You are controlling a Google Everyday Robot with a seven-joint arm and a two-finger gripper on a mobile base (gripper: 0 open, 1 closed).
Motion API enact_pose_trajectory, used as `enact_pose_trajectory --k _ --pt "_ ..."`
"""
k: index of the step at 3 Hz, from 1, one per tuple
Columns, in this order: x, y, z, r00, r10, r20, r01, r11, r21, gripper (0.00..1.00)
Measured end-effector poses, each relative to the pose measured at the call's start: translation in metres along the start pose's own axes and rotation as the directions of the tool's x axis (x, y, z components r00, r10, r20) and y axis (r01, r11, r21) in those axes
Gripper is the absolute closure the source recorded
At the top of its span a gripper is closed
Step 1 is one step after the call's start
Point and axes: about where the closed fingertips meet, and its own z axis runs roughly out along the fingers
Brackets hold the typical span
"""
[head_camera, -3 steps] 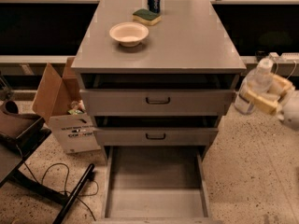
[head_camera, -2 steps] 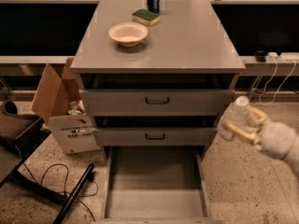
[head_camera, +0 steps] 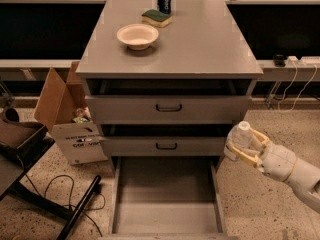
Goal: Place blue plastic bottle into bottom drawer
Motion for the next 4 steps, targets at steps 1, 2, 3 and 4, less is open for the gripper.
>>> enact_pose_trajectory --k 1,2,3,4 --pt "0.065 0.031 0.028 0.995 0.096 -0.006 -0.096 0.9947 -0.038 1.0" --pt "0.13 0.067 0.054 0.983 0.185 -0.002 -0.185 0.9802 -0.07 1.0" --pt "0.201 0.109 0.093 0.981 0.194 0.002 -0.193 0.9749 -0.111 1.0" --pt "0.276 0.151 0.135 0.988 0.152 -0.019 -0.153 0.9732 -0.172 1.0"
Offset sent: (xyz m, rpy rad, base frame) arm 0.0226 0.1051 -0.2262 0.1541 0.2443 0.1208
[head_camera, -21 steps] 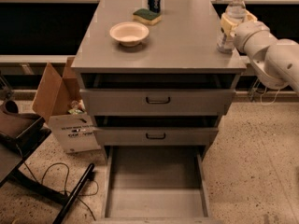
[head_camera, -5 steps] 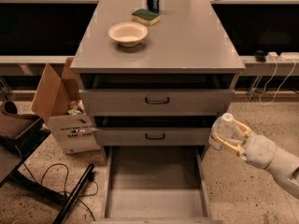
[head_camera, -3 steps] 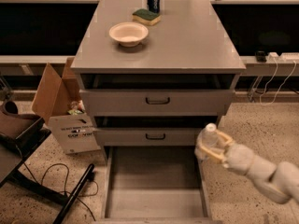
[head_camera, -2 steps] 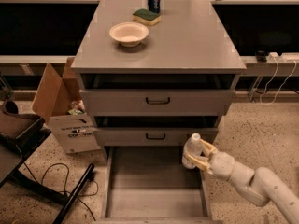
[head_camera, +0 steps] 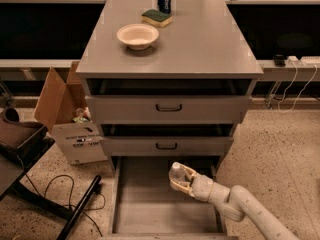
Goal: Place blue plastic bottle into bottom drawer
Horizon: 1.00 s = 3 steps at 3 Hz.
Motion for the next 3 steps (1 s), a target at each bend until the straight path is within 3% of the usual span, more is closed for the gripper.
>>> enact_pose_trajectory --k 2,3 --pt "0.063 0.036 0.061 1.0 0.001 -0.001 -0.001 0.9968 -0.08 1.0" --pt "0.102 0.065 0.095 0.997 0.072 0.02 -0.07 0.9906 -0.118 1.0"
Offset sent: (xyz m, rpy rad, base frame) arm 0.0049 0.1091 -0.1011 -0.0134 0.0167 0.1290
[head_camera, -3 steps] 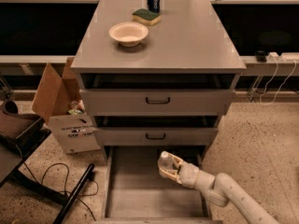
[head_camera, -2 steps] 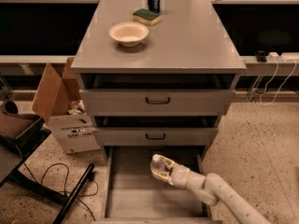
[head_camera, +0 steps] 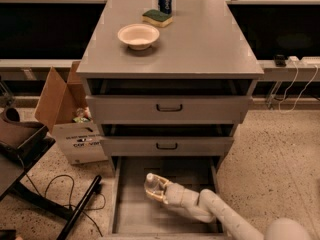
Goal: Place blue plastic bottle into bottom drawer
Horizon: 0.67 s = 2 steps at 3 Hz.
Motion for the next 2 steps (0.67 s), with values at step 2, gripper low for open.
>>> enact_pose_trajectory --k 2 --pt "0.056 0.016 0.022 0.998 0.062 0.027 -0.061 0.9977 -0.03 1.0"
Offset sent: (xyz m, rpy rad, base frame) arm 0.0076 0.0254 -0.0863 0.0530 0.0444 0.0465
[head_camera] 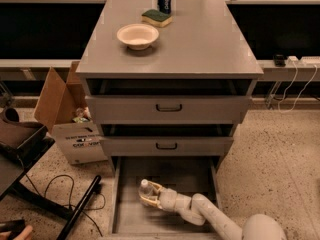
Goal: Place blue plastic bottle into bottom drawer
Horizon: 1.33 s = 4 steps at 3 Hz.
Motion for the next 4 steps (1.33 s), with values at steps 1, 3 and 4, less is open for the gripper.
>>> enact_pose_trajectory --k 1,3,4 --pt "0.0159 -0.0085 0.0037 1.0 -0.018 0.013 0.019 0.9998 -0.012 1.0" --pt "0.0233 -0.0141 0.0113 0.997 -0.075 0.02 0.076 0.9967 -0.027 0.74" --pt "0.0233 -0.0141 0.0113 0.997 -0.075 0.02 0.076 0.9967 -0.027 0.51"
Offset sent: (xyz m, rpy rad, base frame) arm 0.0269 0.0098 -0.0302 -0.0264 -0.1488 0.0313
